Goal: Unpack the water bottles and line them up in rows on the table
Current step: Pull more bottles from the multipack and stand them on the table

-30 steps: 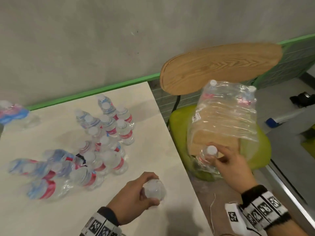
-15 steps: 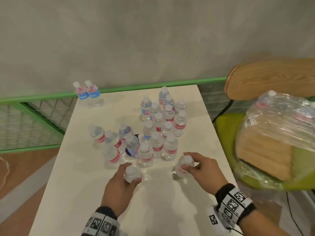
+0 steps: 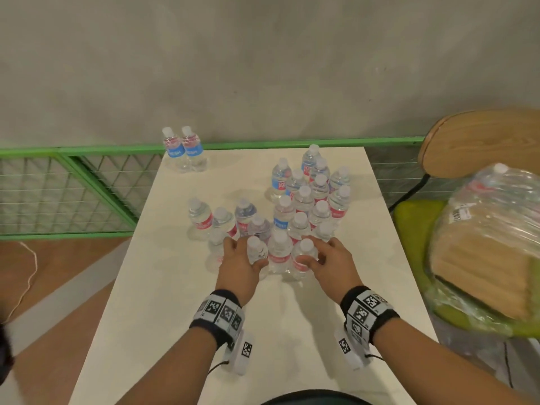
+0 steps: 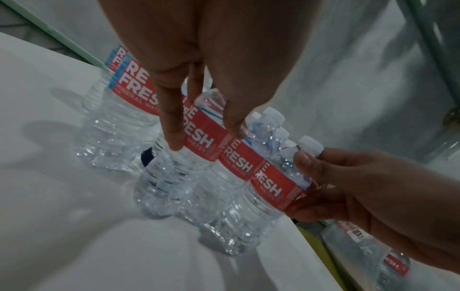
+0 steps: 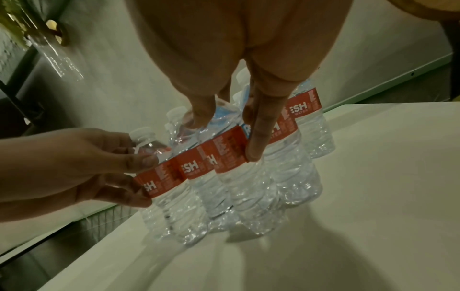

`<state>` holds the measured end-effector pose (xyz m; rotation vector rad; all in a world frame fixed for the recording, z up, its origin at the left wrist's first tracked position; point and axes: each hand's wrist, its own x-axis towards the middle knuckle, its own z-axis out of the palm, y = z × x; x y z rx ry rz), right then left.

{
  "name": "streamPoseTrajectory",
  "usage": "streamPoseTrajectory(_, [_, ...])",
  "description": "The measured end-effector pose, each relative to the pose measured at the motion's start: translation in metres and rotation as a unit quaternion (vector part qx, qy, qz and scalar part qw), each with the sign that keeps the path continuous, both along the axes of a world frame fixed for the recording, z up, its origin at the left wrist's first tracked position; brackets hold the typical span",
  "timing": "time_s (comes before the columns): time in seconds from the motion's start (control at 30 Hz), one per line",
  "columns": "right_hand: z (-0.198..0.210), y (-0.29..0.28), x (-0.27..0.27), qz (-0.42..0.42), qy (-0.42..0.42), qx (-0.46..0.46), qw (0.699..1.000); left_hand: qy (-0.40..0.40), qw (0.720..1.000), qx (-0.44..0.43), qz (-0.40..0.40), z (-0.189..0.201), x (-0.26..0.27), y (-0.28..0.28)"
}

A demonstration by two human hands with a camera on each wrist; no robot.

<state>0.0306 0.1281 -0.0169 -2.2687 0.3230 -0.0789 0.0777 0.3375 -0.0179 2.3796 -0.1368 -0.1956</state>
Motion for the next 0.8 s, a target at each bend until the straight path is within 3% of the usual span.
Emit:
streamPoseTrajectory(0.33, [0.009,0.001,0.008,-0.005,0.008,0.027,1.000,-0.026,0.999,-0.020,0.000,-0.010,0.011,-0.005])
streamPoseTrajectory(0.6, [0.012,-0.007,-0.004,0.067,0.043,0.028,0.996,0.033,0.998,-0.031,-0.034,-0.010,-0.011,0.005])
streamPoseTrajectory(0.67, [0.016,-0.018,-0.020,0.085,0.050,0.034,0.995,0.006,0.999,-0.031,-0.020,-0.006,-0.027,0.006])
streamPoseTrajectory(0.8, [0.012,-0.063,-0.072,0.083,0.060,0.024,0.994,-0.129,0.991,-0.010,-0.025,0.010,-0.058,0.000])
